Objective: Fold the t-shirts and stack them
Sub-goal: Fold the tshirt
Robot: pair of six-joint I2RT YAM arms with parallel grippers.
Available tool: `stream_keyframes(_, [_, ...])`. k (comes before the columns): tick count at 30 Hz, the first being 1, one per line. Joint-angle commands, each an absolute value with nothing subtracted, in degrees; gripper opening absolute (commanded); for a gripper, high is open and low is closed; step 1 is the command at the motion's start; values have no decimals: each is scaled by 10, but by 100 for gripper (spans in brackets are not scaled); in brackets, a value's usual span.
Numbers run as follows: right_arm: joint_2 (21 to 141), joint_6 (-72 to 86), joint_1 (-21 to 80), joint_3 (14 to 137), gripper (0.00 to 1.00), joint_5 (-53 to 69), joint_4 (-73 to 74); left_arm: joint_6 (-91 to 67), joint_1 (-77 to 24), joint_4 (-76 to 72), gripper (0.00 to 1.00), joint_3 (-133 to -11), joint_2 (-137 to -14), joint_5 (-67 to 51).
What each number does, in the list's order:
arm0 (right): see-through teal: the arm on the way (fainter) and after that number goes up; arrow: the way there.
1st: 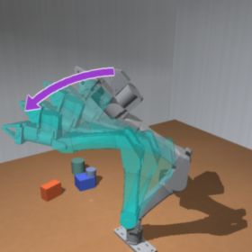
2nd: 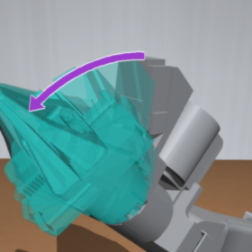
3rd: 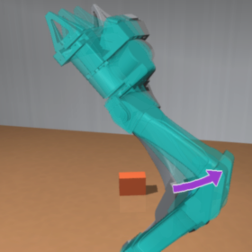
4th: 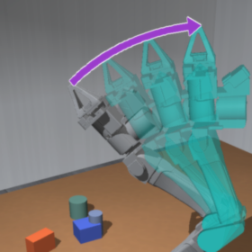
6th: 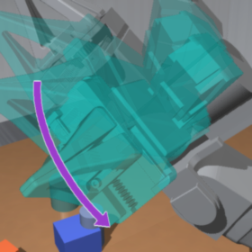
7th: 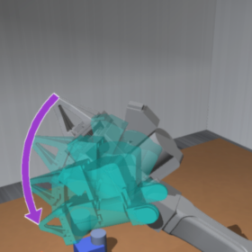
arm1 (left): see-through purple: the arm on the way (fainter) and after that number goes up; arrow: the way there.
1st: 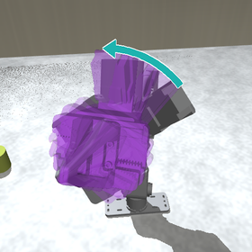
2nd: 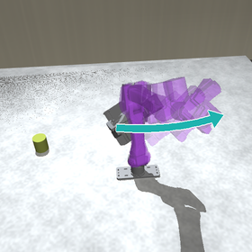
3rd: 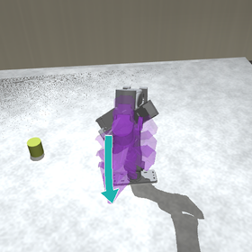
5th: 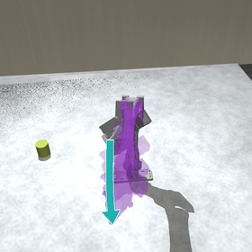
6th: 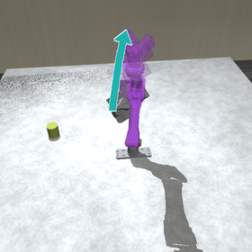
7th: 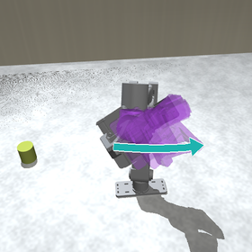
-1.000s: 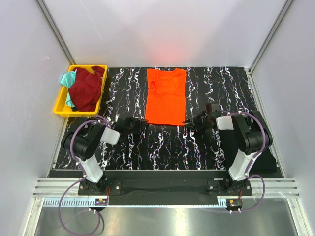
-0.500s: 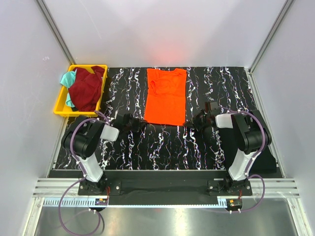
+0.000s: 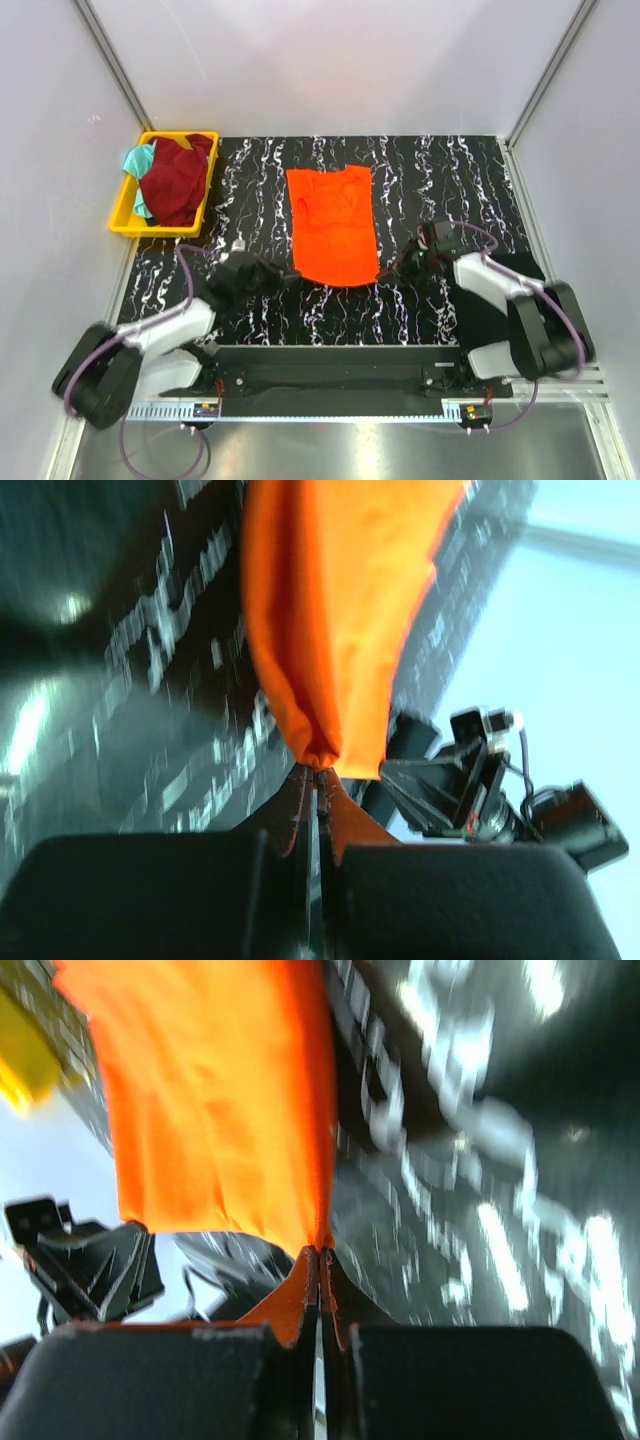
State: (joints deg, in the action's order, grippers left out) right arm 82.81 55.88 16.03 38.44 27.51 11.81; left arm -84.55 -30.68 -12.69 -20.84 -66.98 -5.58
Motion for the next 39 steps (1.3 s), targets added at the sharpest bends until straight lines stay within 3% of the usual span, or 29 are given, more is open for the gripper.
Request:
stream_keyframes(1, [715,523,185,346,0,266,225,-875,-335,-61,0,-151,-550,-25])
stream_keyframes(10, [474,534,223,273,0,270,407,-878,-389,216,0,-138,-239,-2])
stream_keyframes(16, [378,500,227,284,0,272,530,-833,-400,300,0,-149,-200,-38])
stream_keyframes(22, [356,490,227,298,0,273,562,-809,-410,348,0,-188,-185,-38])
stream_keyframes(32, [451,485,227,373,0,272,514,-631,-417,356,0,-377,-402,-5])
stream_keyframes(39, [677,403,207,602,0,249,505,-545,-368,349,0,-550,-586,4])
